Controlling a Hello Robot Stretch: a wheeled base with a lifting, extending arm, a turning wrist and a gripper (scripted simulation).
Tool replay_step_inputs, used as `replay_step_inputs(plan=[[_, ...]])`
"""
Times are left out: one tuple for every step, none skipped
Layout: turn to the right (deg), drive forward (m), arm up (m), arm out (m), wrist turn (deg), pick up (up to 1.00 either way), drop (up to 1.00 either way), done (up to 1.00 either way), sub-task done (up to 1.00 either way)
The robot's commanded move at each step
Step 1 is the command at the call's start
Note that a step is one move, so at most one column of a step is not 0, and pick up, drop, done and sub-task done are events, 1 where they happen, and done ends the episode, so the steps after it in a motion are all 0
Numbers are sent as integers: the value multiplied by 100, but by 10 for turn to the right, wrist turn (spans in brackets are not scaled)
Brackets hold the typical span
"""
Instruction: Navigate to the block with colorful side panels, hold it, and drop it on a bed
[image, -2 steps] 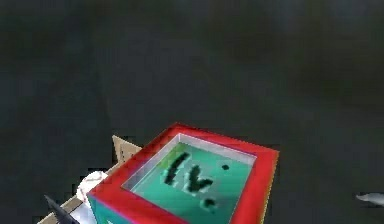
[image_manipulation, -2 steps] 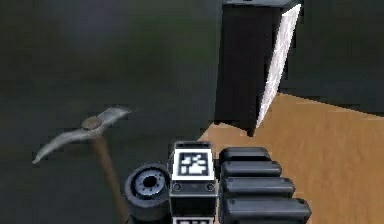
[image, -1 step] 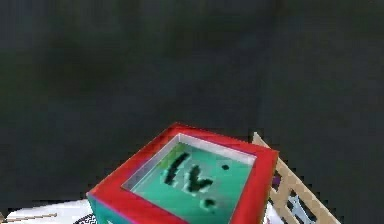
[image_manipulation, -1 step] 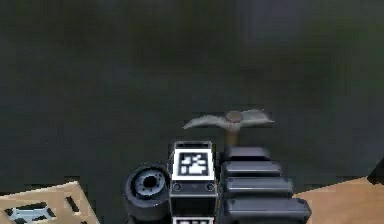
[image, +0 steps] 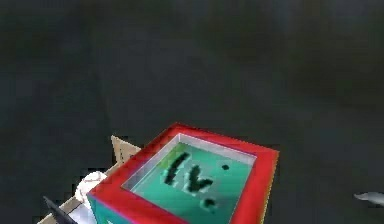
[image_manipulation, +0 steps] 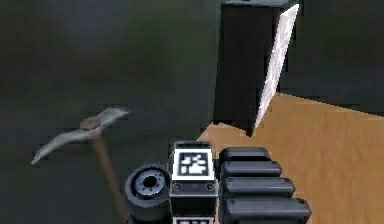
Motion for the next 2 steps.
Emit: replay_step_inputs(plan=[[450,0,0,0,0,0,0,0,0],[450,0,0,0,0,0,0,0,0]])
